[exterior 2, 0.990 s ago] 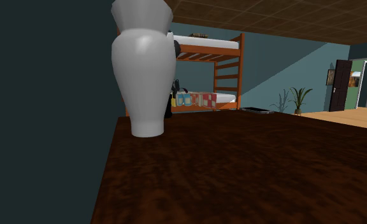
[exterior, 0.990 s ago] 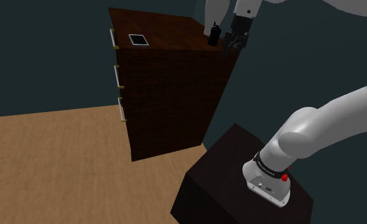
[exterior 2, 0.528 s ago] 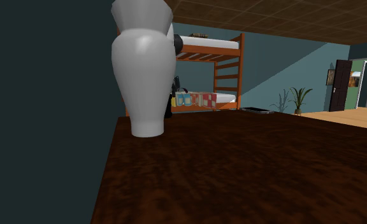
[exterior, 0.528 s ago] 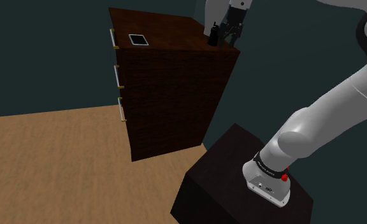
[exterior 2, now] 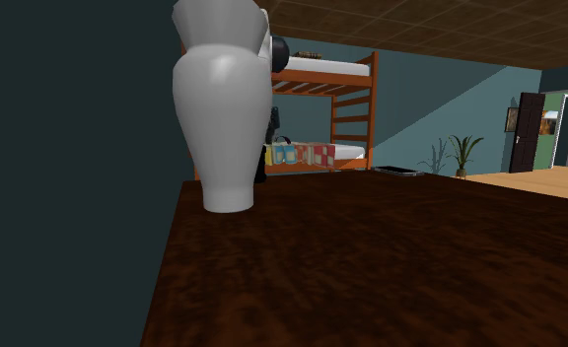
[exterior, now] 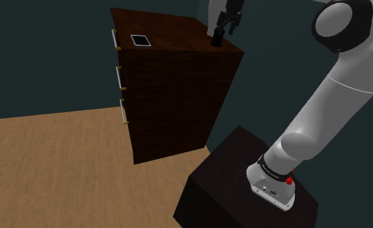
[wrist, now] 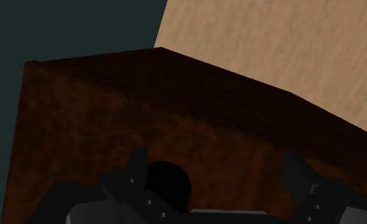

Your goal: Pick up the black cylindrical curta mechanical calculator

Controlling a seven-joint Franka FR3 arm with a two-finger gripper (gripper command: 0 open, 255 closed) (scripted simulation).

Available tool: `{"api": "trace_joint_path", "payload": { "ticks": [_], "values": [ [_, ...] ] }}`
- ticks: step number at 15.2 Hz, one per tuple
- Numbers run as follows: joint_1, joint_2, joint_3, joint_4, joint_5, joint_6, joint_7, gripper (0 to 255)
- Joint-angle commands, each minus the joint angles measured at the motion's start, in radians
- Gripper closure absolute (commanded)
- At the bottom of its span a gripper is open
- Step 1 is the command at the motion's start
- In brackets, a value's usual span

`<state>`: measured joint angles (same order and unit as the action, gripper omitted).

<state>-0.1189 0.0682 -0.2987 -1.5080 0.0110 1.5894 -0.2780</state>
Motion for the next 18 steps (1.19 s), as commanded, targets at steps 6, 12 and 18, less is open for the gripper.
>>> {"api": "trace_joint_path", "payload": {
  "ticks": [6, 12, 18],
  "values": [
    [-0.074, 0.253, -0.028, 0.361, 0.068, -0.069, -0.084, 0],
    [-0.059, 0.214, -0.026, 0.221, 0.054, 0.032, -0.079, 0],
    [-0.058, 0.212, -0.026, 0.211, 0.054, 0.040, -0.079, 255]
  ]
}}
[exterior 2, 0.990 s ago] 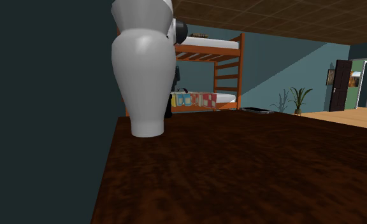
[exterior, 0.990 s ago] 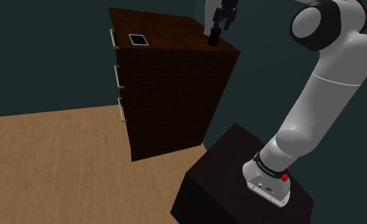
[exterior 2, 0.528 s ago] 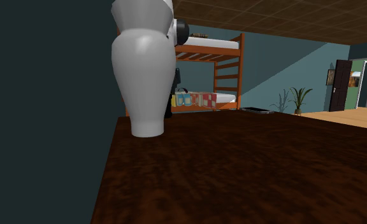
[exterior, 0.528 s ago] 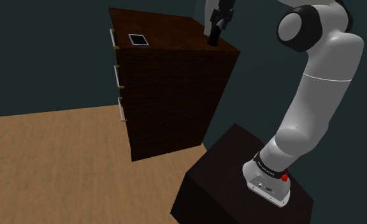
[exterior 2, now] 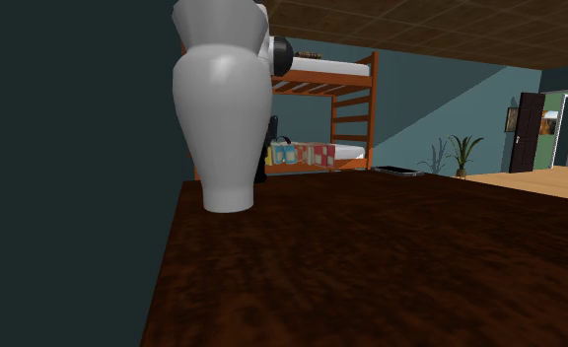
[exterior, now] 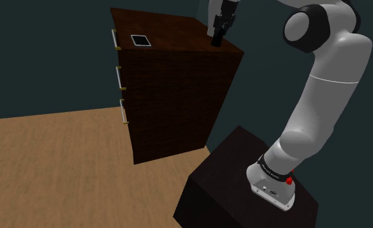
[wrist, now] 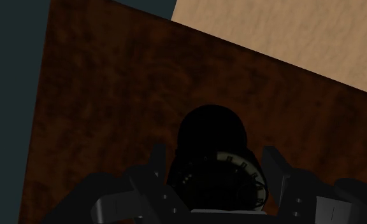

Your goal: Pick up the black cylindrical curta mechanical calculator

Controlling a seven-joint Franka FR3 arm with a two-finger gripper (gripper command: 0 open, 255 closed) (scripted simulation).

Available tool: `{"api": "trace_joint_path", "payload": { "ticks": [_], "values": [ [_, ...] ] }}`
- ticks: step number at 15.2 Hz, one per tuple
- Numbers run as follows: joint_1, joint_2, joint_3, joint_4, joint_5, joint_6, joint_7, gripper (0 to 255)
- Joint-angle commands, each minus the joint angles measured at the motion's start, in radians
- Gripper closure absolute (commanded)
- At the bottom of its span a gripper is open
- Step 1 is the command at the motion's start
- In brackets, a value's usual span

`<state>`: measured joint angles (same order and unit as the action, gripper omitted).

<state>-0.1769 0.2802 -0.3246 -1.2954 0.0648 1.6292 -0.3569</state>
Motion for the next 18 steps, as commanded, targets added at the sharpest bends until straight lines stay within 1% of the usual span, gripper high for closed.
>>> {"api": "trace_joint_path", "payload": {
  "ticks": [1, 7, 13, 18],
  "values": [
    [0.000, 0.001, 0.000, -0.001, 0.000, 0.000, 0.000, 255],
    [0.000, -0.001, 0.000, -0.004, -0.001, 0.002, 0.000, 255],
    [-0.015, 0.037, -0.002, 0.133, 0.012, -0.099, -0.005, 255],
    [-0.035, 0.087, -0.003, 0.279, 0.030, -0.195, -0.010, 255]
  ]
}}
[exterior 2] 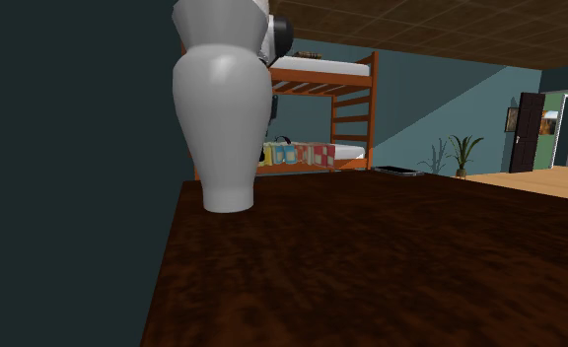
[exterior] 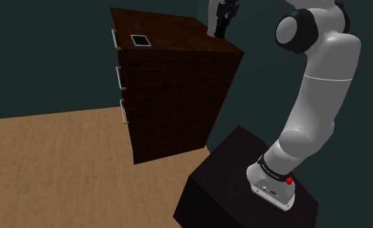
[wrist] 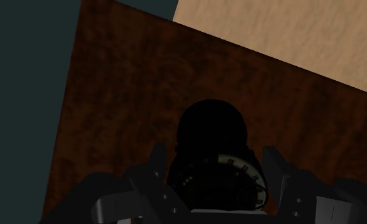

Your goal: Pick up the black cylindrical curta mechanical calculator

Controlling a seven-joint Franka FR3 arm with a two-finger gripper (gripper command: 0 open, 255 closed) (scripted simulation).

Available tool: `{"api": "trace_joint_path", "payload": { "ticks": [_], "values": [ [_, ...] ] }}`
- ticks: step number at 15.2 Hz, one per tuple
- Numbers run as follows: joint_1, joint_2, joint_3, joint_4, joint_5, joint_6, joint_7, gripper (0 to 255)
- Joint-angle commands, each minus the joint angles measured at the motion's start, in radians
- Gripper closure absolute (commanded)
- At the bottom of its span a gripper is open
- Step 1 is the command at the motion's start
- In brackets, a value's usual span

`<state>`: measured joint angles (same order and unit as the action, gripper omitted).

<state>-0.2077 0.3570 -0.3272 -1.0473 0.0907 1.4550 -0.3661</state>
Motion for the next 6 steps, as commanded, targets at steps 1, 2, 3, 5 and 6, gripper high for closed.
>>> {"api": "trace_joint_path", "payload": {
  "ticks": [1, 2, 3, 5, 6],
  "values": [
    [-0.010, 0.023, 0.000, 0.066, 0.008, -0.043, -0.002, 255],
    [-0.016, 0.038, 0.000, 0.103, 0.013, -0.066, -0.003, 255],
    [-0.024, 0.054, 0.000, 0.144, 0.019, -0.091, -0.004, 255],
    [-0.034, 0.077, 0.001, 0.197, 0.027, -0.121, -0.005, 255],
    [-0.034, 0.076, 0.001, 0.197, 0.027, -0.121, -0.005, 255]
  ]
}}
